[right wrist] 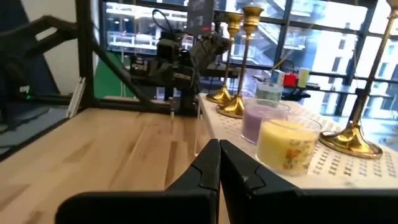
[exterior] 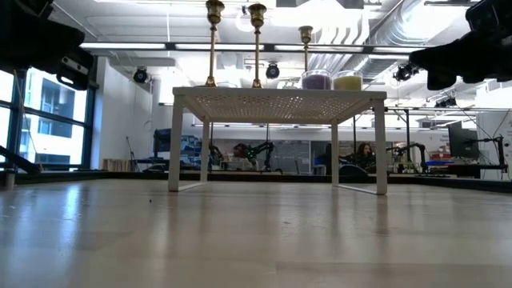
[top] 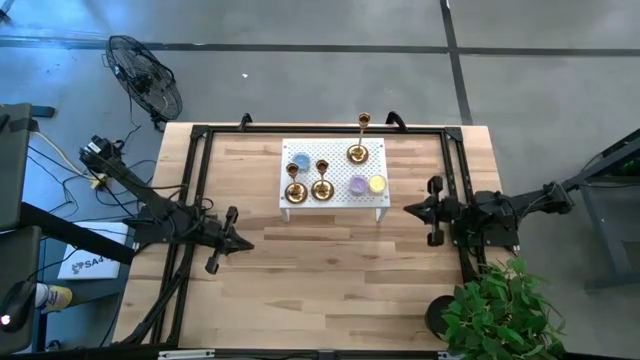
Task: Pick & Place candle stick holders
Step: Return to Home Position
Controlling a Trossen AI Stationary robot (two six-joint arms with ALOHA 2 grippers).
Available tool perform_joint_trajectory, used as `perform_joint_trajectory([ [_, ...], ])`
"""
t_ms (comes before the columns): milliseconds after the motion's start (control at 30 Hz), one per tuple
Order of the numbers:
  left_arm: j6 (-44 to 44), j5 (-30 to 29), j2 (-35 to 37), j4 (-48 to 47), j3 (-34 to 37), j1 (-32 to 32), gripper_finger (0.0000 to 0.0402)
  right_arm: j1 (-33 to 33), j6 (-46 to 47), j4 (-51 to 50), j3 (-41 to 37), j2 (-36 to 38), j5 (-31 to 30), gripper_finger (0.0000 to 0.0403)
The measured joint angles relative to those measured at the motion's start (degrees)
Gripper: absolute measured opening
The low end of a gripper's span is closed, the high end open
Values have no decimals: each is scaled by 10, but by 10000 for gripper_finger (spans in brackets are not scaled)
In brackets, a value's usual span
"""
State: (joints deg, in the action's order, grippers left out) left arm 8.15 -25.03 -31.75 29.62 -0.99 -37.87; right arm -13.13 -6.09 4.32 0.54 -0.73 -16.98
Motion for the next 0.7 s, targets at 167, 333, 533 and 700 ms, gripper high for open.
perform_joint_trajectory([
  [167,-24,-8,1,-8,1,0,0,4,-34,-2,0,0,-22,0],
  [333,-57,-39,22,-24,1,0,0,44,-49,-5,0,0,-9,0],
  [533,-62,-34,88,-83,1,22,0,118,-49,-8,0,0,62,0],
  [700,-64,93,141,-119,1,111,0,173,-44,-10,0,0,131,0],
])
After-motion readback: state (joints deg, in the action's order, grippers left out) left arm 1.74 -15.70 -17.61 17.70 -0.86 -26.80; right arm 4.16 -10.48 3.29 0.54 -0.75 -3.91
